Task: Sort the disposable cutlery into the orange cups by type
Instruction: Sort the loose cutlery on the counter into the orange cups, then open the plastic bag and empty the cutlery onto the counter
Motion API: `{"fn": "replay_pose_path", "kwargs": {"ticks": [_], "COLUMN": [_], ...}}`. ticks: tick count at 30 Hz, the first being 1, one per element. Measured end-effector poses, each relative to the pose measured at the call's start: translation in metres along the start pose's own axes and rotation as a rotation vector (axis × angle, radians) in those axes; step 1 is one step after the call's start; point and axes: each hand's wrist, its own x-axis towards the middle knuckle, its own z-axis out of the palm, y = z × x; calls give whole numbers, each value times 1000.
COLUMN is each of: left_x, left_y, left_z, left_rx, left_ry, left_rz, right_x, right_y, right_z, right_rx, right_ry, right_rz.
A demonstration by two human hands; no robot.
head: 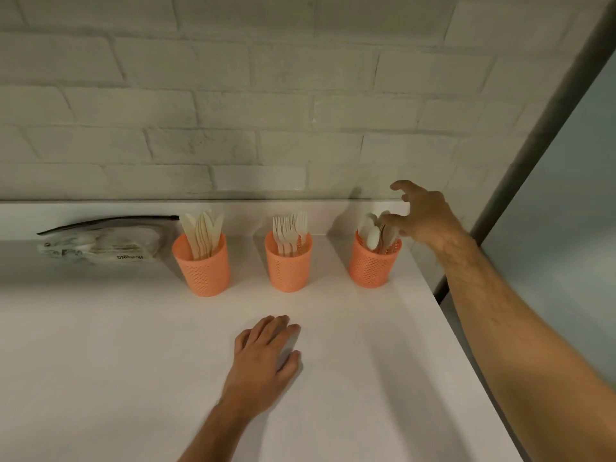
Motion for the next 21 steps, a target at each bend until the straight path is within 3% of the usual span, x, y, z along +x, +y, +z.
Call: {"fn": "replay_pose_path", "kwargs": {"ticks": [4, 9, 14, 21], "left_x": [1, 1, -3, -11], "left_y": [-4, -1, -32, -124], "left_z": [2, -27, -65, -125], "left_rx": [-57, -565, -679, -722], "left_ry": [-6, 137, 264, 419], "left_rz": [-15, -232, -466, -695], "right_x": [-18, -61, -100, -136], "right_y": [1, -23, -73, -171], "right_z": [1, 30, 95, 185], "right_rx": [70, 153, 499, 777], "right_ry": [157, 265, 32, -352], "right_rz": [-44, -163, -209, -52]}}
